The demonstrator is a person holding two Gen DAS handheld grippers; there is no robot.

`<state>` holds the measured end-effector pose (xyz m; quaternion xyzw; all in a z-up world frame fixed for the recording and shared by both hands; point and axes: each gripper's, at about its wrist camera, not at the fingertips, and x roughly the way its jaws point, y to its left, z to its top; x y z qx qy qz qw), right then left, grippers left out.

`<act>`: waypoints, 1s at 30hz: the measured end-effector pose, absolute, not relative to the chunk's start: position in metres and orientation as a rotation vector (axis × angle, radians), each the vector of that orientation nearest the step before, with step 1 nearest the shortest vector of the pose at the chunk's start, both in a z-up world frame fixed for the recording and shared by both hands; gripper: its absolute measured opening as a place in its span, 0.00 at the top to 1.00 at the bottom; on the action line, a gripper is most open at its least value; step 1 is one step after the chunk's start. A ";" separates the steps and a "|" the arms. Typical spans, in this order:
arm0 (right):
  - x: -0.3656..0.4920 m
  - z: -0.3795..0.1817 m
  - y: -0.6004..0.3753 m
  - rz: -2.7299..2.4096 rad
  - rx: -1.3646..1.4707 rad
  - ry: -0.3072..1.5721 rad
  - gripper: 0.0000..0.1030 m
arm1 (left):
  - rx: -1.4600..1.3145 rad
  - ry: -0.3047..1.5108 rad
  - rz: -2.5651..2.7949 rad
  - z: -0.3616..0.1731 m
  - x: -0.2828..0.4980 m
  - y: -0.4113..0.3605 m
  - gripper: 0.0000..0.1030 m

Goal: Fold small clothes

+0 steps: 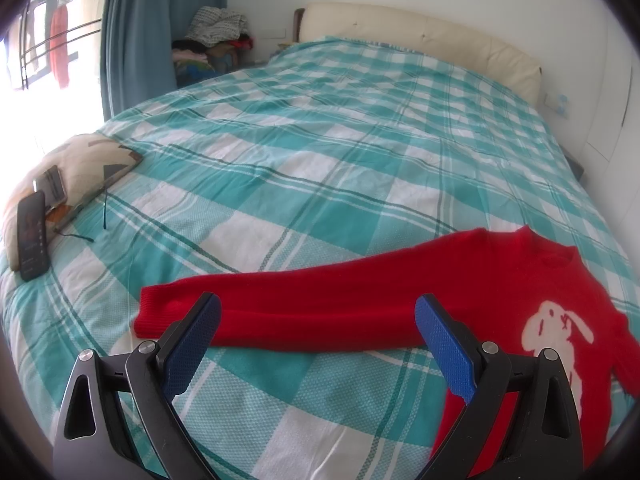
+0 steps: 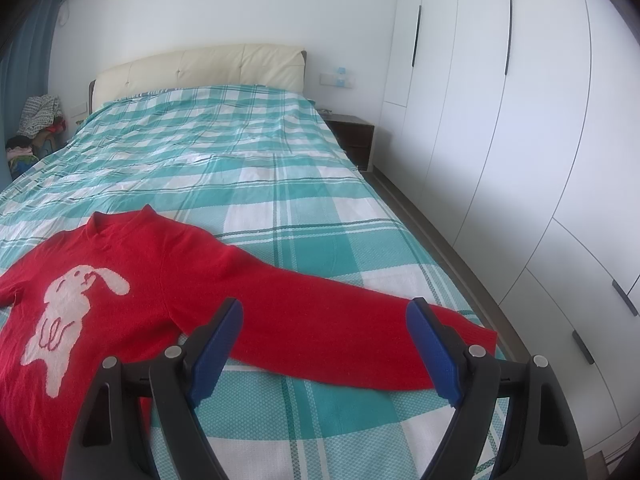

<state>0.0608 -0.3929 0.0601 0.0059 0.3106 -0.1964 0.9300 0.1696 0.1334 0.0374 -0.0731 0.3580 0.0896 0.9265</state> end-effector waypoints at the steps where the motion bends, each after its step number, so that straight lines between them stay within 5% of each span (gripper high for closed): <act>1: 0.061 0.060 -0.393 -0.402 0.012 0.636 0.19 | -0.150 0.734 0.184 0.037 0.170 0.133 0.05; 30: 0.062 0.057 -0.395 -0.399 0.022 0.640 0.19 | -0.149 0.735 0.183 0.038 0.170 0.133 0.05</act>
